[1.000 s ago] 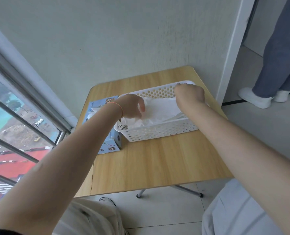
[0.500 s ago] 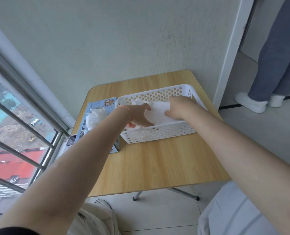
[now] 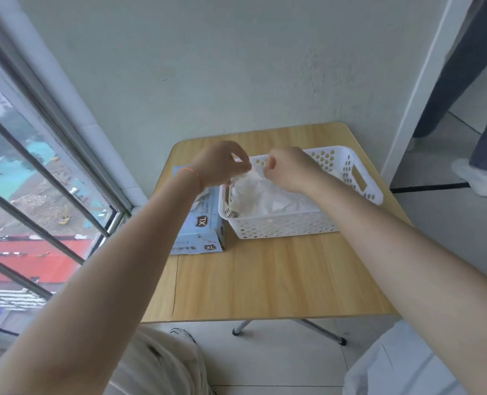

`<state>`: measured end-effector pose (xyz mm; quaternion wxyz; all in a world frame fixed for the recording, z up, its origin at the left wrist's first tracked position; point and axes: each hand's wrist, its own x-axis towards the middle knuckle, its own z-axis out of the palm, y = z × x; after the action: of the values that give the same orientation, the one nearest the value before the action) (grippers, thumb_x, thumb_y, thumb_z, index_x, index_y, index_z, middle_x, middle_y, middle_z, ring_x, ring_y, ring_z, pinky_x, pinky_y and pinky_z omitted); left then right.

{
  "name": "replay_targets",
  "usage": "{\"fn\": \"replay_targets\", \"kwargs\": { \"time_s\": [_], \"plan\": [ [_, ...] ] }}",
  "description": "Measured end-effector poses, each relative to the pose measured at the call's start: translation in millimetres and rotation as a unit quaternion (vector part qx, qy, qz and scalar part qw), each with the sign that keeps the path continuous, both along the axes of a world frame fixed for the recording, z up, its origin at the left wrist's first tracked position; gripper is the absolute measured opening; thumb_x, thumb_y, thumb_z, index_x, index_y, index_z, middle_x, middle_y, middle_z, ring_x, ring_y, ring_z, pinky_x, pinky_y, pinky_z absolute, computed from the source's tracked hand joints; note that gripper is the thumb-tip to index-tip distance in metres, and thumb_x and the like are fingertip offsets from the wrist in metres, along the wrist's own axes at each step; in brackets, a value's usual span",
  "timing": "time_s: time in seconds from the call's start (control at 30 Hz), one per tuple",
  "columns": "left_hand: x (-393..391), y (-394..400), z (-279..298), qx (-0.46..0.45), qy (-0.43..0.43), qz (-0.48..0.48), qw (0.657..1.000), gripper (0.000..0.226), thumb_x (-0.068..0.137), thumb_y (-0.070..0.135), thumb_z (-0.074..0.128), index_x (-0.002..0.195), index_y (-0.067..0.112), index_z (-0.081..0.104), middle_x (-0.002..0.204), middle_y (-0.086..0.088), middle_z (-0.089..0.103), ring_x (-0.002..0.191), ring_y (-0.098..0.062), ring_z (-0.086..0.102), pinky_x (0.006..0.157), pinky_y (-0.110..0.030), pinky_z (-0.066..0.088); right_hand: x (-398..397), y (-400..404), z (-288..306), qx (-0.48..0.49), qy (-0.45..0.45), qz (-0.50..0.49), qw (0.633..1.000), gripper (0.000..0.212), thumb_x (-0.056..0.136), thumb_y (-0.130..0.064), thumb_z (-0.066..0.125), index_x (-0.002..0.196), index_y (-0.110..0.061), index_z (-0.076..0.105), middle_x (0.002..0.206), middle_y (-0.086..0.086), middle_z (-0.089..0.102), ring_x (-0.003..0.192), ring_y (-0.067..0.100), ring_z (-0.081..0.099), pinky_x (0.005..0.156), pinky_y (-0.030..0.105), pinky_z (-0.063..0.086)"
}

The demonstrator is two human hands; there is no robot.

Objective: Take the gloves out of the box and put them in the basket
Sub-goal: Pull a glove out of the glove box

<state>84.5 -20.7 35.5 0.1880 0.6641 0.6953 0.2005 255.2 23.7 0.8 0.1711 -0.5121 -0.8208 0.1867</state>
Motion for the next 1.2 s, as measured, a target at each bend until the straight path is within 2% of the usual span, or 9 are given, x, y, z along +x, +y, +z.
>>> {"fn": "replay_targets", "kwargs": {
  "time_s": [0.03, 0.13, 0.23, 0.4, 0.53, 0.67, 0.8, 1.03, 1.2],
  "plan": [
    [-12.7, -2.5, 0.2, 0.045, -0.003, 0.031, 0.998, 0.004, 0.087, 0.025, 0.066, 0.09, 0.025, 0.069, 0.085, -0.001, 0.068, 0.06, -0.016, 0.063, 0.064, -0.025, 0.054, -12.2, -2.4, 0.5, -0.009, 0.035, 0.014, 0.999, 0.013, 0.091, -0.023, 0.05, 0.083, -0.018, 0.057, 0.084, -0.002, 0.056, 0.076, 0.02, 0.054, 0.062, 0.032, 0.043],
    [-52.6, -14.2, -5.3, 0.105, 0.002, 0.104, 0.989, 0.015, 0.083, 0.018, 0.062, 0.073, 0.029, 0.066, 0.075, 0.004, 0.064, 0.064, -0.017, 0.058, 0.064, -0.024, 0.049, -51.4, -11.5, -0.7, -0.017, 0.082, 0.053, 0.995, 0.014, 0.091, -0.021, 0.05, 0.089, -0.013, 0.062, 0.096, 0.001, 0.061, 0.087, 0.021, 0.058, 0.072, 0.033, 0.047],
    [-81.9, -27.2, -12.8, 0.097, 0.007, 0.138, 0.986, 0.01, 0.083, 0.02, 0.062, 0.087, 0.024, 0.069, 0.089, 0.0, 0.064, 0.075, -0.016, 0.057, 0.061, -0.018, 0.041, -79.0, -21.3, -2.1, -0.025, 0.11, 0.072, 0.991, 0.011, 0.091, -0.019, 0.053, 0.089, -0.015, 0.063, 0.092, 0.0, 0.061, 0.086, 0.021, 0.06, 0.073, 0.033, 0.048],
    [-101.4, -46.1, -22.4, 0.02, -0.036, 0.098, 0.994, 0.038, 0.082, 0.017, 0.067, 0.119, 0.023, 0.06, 0.097, -0.003, 0.058, 0.081, -0.016, 0.052, 0.068, -0.022, 0.044, -102.9, -30.5, -0.5, -0.037, 0.114, 0.109, 0.987, 0.018, 0.089, -0.026, 0.055, 0.104, -0.018, 0.063, 0.093, -0.005, 0.05, 0.083, 0.015, 0.052, 0.065, 0.025, 0.039],
    [-106.9, -47.8, -39.6, 0.028, -0.042, 0.097, 0.994, 0.027, 0.08, 0.016, 0.074, 0.105, 0.02, 0.065, 0.095, -0.008, 0.065, 0.078, -0.018, 0.056, 0.072, -0.029, 0.051, -110.9, -30.8, -4.5, -0.039, 0.052, 0.119, 0.991, 0.025, 0.083, -0.038, 0.061, 0.103, -0.023, 0.057, 0.103, -0.003, 0.048, 0.092, 0.019, 0.052, 0.082, 0.035, 0.046],
    [-111.8, -47.4, -48.3, 0.085, -0.051, 0.122, 0.988, 0.009, 0.082, 0.021, 0.075, 0.085, 0.021, 0.067, 0.087, 0.0, 0.069, 0.078, -0.013, 0.062, 0.074, -0.027, 0.052, -116.2, -30.4, -11.4, 0.005, 0.063, 0.093, 0.994, 0.009, 0.084, -0.029, 0.065, 0.089, -0.022, 0.061, 0.094, -0.005, 0.056, 0.087, 0.018, 0.058, 0.076, 0.033, 0.047],
    [-114.6, -49.6, -47.2, 0.141, -0.072, 0.128, 0.979, 0.003, 0.086, 0.024, 0.072, 0.085, 0.022, 0.071, 0.08, 0.012, 0.067, 0.072, 0.005, 0.058, 0.068, -0.015, 0.046, -117.3, -29.5, -10.1, 0.013, 0.117, 0.071, 0.99, 0.009, 0.089, -0.028, 0.063, 0.087, -0.019, 0.065, 0.078, -0.01, 0.056, 0.073, 0.014, 0.055, 0.065, 0.029, 0.044],
    [-110.6, -50.2, -40.7, 0.137, -0.1, 0.108, 0.979, 0.013, 0.083, 0.023, 0.071, 0.094, 0.029, 0.067, 0.092, 0.002, 0.068, 0.083, -0.011, 0.063, 0.076, -0.022, 0.05, -121.0, -32.0, 4.5, 0.047, 0.227, 0.075, 0.97, 0.012, 0.094, -0.02, 0.056, 0.089, -0.013, 0.064, 0.086, -0.002, 0.064, 0.079, 0.013, 0.057, 0.066, 0.022, 0.042],
    [-111.1, -51.3, -42.6, 0.097, -0.088, 0.098, 0.987, 0.013, 0.084, 0.022, 0.072, 0.094, 0.026, 0.065, 0.085, 0.006, 0.065, 0.076, -0.008, 0.059, 0.068, -0.02, 0.045, -127.3, -32.9, 14.9, 0.042, 0.263, 0.079, 0.961, 0.016, 0.095, -0.019, 0.056, 0.095, -0.004, 0.063, 0.092, 0.006, 0.066, 0.085, 0.021, 0.06, 0.077, 0.03, 0.048]
  ]
}}
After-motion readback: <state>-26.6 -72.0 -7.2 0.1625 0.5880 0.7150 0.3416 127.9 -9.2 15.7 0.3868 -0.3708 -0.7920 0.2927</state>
